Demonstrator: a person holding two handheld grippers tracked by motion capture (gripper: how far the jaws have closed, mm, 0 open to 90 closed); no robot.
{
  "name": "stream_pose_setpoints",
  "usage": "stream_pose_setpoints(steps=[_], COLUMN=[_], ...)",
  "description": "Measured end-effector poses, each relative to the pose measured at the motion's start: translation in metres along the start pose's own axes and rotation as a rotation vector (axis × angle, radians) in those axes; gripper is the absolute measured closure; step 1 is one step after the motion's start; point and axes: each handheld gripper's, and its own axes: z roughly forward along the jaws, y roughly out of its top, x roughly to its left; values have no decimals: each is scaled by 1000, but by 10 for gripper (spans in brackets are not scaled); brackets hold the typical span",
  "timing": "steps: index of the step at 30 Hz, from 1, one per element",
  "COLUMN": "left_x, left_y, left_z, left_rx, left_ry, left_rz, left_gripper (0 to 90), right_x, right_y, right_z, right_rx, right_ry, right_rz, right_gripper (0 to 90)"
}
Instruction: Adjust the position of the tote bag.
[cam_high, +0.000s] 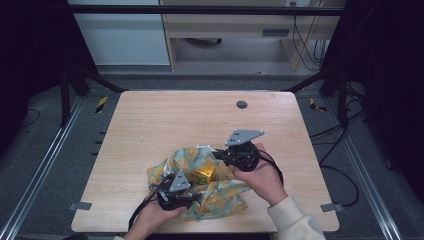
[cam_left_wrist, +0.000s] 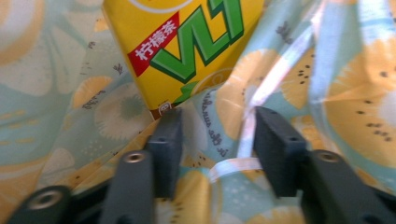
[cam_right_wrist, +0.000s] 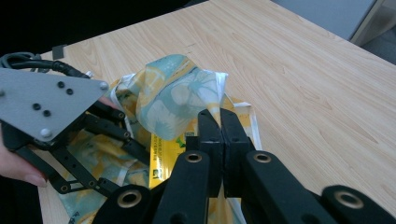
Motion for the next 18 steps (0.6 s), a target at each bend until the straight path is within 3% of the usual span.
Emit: stream_pose_setpoints(steps=[9,18], left_x=[0,-6], left_y=[0,-2], left_z=[-2,-11], left_rx=[-8,-23], left_ry=[-7,-12], left_rz=[20,49], left_gripper=[832,874], right_x=[-2,-9], right_y=[0,-2], right_z=[1,4], right_rx=[-2,-3], right_ry=[-3,-19], right_rz=[7,20], right_gripper=[899,900])
